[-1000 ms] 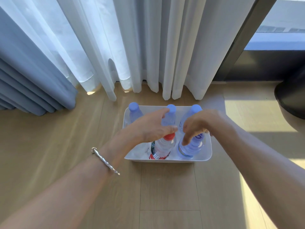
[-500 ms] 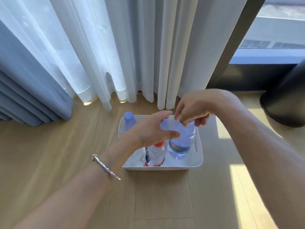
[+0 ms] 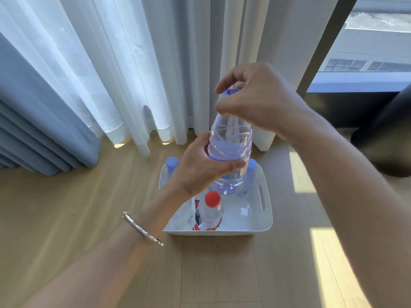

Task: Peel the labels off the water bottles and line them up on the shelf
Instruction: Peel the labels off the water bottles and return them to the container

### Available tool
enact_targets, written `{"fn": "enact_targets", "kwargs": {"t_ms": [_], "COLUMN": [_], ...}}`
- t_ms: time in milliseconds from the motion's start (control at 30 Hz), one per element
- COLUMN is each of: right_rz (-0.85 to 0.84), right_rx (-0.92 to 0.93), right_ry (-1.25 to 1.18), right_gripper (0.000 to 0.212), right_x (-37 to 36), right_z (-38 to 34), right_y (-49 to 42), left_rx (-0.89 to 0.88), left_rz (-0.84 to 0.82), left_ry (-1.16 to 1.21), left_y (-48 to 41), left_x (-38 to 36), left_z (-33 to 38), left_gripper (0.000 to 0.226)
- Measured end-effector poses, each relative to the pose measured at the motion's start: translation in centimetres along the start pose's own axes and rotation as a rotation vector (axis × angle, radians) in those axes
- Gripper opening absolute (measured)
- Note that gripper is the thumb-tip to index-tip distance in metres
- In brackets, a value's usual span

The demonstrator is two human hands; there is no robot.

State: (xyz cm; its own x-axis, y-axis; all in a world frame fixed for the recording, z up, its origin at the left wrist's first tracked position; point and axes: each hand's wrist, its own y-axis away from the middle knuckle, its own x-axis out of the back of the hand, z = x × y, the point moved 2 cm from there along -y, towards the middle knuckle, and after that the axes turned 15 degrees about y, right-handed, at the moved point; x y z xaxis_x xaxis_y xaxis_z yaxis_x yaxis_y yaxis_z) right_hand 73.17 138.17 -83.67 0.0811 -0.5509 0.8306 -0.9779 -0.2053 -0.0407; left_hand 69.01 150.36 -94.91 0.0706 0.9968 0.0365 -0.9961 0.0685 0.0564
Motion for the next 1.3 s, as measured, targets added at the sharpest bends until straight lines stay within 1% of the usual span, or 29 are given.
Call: {"fn": "enact_targets", "kwargs": {"t_ms": [67,133,167,233,267,333,400,467,533,567,633,700,767,833,900,933,967,1000,1067,1167,1233,1300], "right_rz": [0.048,0.105,0.148,0.234,0.240,0.145,-0.026,-0.187,-0.305,-0.345,-0.356,-0.315,-0.279,-0.250,-0.208,-0.182,-0.155,-0.126,-0.062,0.047,0.057,0.039], "right_rx": [0.040,0.085,0.099,0.093,0.067,0.003,-0.044,-0.043,0.052,0.111,0.158,0.150,0.130,0.102,0.077,0.062,0.047,0.031,-0.006,-0.061,-0.063,-0.057], "right_ry": [-0.076,-0.177,-0.228,-0.284,-0.299,-0.308,-0.348,-0.415,-0.514,-0.586,-0.644,-0.614,-0.583,-0.585,-0.601,-0.608,-0.618,-0.635,-0.683,-0.693,-0.697,-0.678], "right_gripper": [0.025,0.031,0.031,0.024,0.019,0.017,0.025,0.044,0.069,0.078,0.088,0.097,0.102,0.093,0.078,0.073,0.067,0.058,0.044,0.043,0.040,0.037], "right_x": [-0.9,-1.2,-1.1,-1.1,-1.3,-2.5,-4.4,-6.3,-8.0,-8.7,-9.6,-10.3,-11.1,-11.5,-11.4,-11.3,-11.1,-11.0,-10.8,-10.6,-10.6,-10.7], "right_z": [-0.2,-0.5,-0.5,-0.3,0.1,0.9,1.4,1.5,0.9,0.6,0.1,0.2,0.4,0.5,0.5,0.5,0.4,0.4,0.4,0.7,1.0,1.3], "right_y": [-0.4,-0.8,-0.9,-1.2,-1.3,-1.3,-1.0,-0.6,-0.1,0.1,0.7,0.9,0.9,0.8,0.7,0.5,0.5,0.4,0.3,0.0,-0.1,-0.1], "left_rx": [-0.001,0.007,0.013,0.028,0.041,0.060,0.051,0.031,0.021,0.017,0.005,-0.011,-0.038,-0.042,-0.025,-0.021,-0.018,-0.018,-0.009,0.006,0.013,0.020], "left_rz": [-0.003,0.008,0.024,0.068,0.085,0.099,0.109,0.121,0.134,0.138,0.151,0.142,0.114,0.102,0.074,0.058,0.053,0.061,0.123,0.253,0.237,0.205], "left_ry": [0.014,0.037,0.051,0.106,0.152,0.234,0.281,0.272,0.257,0.256,0.246,0.202,0.131,0.086,0.074,0.098,0.151,0.208,0.279,0.254,0.248,0.249], "left_y": [0.0,0.1,0.1,0.1,-0.1,-0.3,-0.5,-0.6,-0.5,-0.5,-0.5,-0.3,-0.3,-0.6,-0.8,-0.9,-1.0,-1.1,-1.0,-1.0,-1.0,-0.7], "left_x": [0.8,1.6,2.1,3.1,3.6,4.6,5.5,6.2,6.6,6.8,7.0,7.1,7.2,7.3,6.9,6.7,6.6,6.6,6.4,6.3,5.9,5.5], "left_z": [0.4,0.8,1.0,1.4,1.6,2.3,3.0,3.5,3.6,3.6,3.5,3.4,3.4,3.2,3.4,3.4,3.4,3.4,3.6,3.1,3.0,2.9], "left_gripper": [0.040,0.036,0.039,0.060,0.069,0.073,0.071,0.077,0.080,0.077,0.066,0.054,0.051,0.062,0.082,0.090,0.092,0.088,0.070,0.042,0.021,0.017]}}
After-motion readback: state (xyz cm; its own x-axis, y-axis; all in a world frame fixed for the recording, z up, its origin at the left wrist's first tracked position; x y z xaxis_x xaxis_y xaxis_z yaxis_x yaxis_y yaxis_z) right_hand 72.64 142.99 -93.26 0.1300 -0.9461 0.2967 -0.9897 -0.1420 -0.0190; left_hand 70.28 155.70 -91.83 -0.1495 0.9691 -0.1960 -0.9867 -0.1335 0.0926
